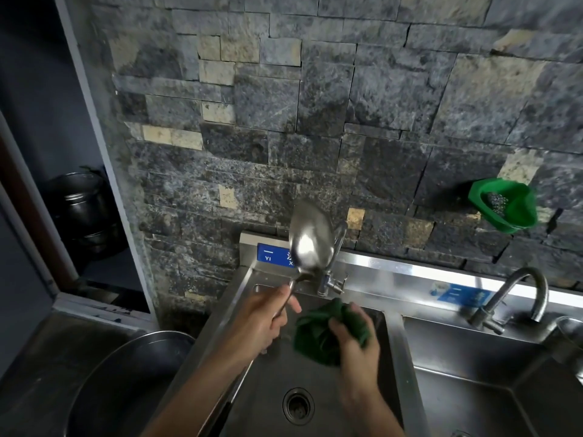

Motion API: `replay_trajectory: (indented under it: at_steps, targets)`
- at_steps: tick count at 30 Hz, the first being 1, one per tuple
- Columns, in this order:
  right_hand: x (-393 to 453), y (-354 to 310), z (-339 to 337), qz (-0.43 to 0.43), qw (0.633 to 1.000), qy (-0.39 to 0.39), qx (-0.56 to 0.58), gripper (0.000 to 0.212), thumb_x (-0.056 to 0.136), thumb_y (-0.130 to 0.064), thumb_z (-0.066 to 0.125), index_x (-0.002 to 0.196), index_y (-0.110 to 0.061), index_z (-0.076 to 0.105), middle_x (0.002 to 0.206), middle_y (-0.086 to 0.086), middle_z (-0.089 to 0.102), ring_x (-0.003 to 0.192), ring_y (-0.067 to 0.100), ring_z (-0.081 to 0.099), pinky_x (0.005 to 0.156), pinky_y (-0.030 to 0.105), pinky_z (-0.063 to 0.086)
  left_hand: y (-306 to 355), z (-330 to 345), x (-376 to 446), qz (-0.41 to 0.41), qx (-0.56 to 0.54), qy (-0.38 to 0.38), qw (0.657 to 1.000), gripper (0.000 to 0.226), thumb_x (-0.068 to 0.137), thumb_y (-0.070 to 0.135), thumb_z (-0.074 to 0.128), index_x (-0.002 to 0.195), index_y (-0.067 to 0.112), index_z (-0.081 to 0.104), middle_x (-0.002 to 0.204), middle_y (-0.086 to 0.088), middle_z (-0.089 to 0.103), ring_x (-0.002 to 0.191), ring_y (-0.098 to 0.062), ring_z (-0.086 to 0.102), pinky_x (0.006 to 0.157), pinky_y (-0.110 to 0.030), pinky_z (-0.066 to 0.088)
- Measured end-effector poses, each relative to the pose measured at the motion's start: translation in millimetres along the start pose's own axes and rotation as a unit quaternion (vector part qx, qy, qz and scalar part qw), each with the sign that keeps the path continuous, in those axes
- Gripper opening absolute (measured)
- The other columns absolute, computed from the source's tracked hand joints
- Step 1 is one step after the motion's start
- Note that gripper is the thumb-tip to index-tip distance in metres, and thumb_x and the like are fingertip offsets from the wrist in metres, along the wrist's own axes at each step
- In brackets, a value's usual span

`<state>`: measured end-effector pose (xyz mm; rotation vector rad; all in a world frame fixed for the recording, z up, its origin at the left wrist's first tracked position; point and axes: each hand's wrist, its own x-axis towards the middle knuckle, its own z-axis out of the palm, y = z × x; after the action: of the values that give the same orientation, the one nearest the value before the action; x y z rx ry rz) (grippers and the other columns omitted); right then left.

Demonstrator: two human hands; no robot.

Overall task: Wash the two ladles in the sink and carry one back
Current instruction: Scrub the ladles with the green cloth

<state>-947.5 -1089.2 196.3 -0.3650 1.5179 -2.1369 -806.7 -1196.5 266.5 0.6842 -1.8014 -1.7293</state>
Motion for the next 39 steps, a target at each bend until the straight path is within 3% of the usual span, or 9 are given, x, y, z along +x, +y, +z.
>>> replay_trajectory:
  at_steps: [8,11,14,20,23,28,30,34,39]
  targets:
    - [-1.0,-163.7,14.5,-0.072,0.94,-0.158,0.295,0.042,0.095,-0.02,0.049,0.133,-0.005,0.056,0.12,0.011,0.065,0.116,0.029,0.06,0.101,0.04,0.047,-16.2,12.1,-20.5,-0.043,-0.068,-0.105,0.991,0.035,0.088,0.044,0.053,0.083,0.01,0.057,0.057,-0.001,0.036,0.047,-0.01,0.028,0.041,-0.021,0.017]
    - [-14.9,-176.7,31.9,-0.221,0.956,-0.175,0.078,0.05,0.083,-0.033,0.064,0.13,-0.015,0.059,0.129,0.003,0.062,0.119,0.02,0.059,0.098,0.035,0.044,-8.2,23.3,-23.0,-0.014,-0.041,-0.118,0.992,0.03,0.089,0.043,0.054,0.079,0.015,0.06,0.059,-0.002,0.039,0.049,-0.011,0.029,0.047,-0.028,0.013]
    - [-22.0,-155.6,43.4,-0.379,0.885,-0.145,-0.226,0.046,0.085,-0.048,0.067,0.125,-0.027,0.064,0.147,-0.001,0.051,0.143,0.008,0.041,0.114,0.036,0.037,-2.0,32.8,-22.3,0.016,0.013,-0.092,0.996,0.031,0.089,0.043,0.052,0.077,0.016,0.061,0.059,-0.003,0.043,0.047,-0.009,0.031,0.044,-0.022,0.016]
    - [-17.4,-89.4,48.4,-0.518,0.787,0.006,-0.336,0.052,0.085,-0.02,0.072,0.135,-0.029,0.062,0.154,0.014,0.038,0.146,0.036,0.035,0.113,0.056,0.037,5.4,47.7,-11.4,0.037,0.027,-0.005,0.999,0.035,0.099,0.034,0.049,0.074,0.014,0.062,0.05,0.004,0.055,0.041,-0.009,0.046,0.042,-0.018,0.033]
    - [-28.2,-51.7,35.3,-0.538,0.783,-0.013,-0.313,0.041,0.082,-0.021,0.068,0.122,-0.031,0.07,0.141,0.015,0.046,0.138,0.032,0.045,0.113,0.04,0.04,10.2,44.7,-0.2,0.039,-0.058,0.019,0.997,0.021,0.091,0.028,0.061,0.09,0.01,0.07,0.08,-0.001,0.074,0.075,-0.023,0.067,0.067,-0.029,0.052]
    - [-17.8,-44.2,12.5,-0.125,0.992,0.001,0.024,0.045,0.07,-0.025,0.079,0.111,-0.009,0.067,0.119,0.023,0.068,0.115,0.032,0.066,0.1,0.039,0.053,9.2,13.7,-6.3,0.026,-0.074,0.006,0.997,0.033,0.095,0.036,0.05,0.083,0.007,0.061,0.055,0.001,0.038,0.045,-0.01,0.021,0.044,-0.023,0.007]
    - [-16.1,-58.3,0.2,0.056,0.984,0.007,0.17,0.049,0.073,-0.041,0.079,0.106,-0.005,0.075,0.112,0.022,0.073,0.108,0.045,0.068,0.095,0.059,0.052,4.2,5.0,-11.2,0.035,-0.078,-0.002,0.996,0.034,0.097,0.04,0.053,0.084,0.01,0.063,0.055,0.0,0.038,0.042,-0.01,0.021,0.044,-0.023,0.007]
    - [-26.6,-99.4,-17.4,0.122,0.957,-0.025,0.263,0.041,0.099,-0.031,0.045,0.091,-0.019,0.083,0.108,0.015,0.077,0.091,0.031,0.076,0.095,0.051,0.053,-16.9,-2.7,-13.6,0.044,-0.051,0.002,0.998,0.035,0.099,0.042,0.053,0.085,0.011,0.062,0.059,-0.001,0.04,0.044,-0.012,0.022,0.046,-0.025,0.008]
    - [-11.0,-114.7,-29.0,0.108,0.994,-0.016,0.028,0.033,0.095,-0.032,0.058,0.114,-0.01,0.073,0.106,0.017,0.076,0.097,0.035,0.075,0.093,0.052,0.055,-32.3,-1.3,-15.3,0.058,0.047,0.048,0.996,0.04,0.096,0.049,0.049,0.088,0.012,0.062,0.061,-0.004,0.045,0.046,-0.013,0.031,0.047,-0.017,0.018]
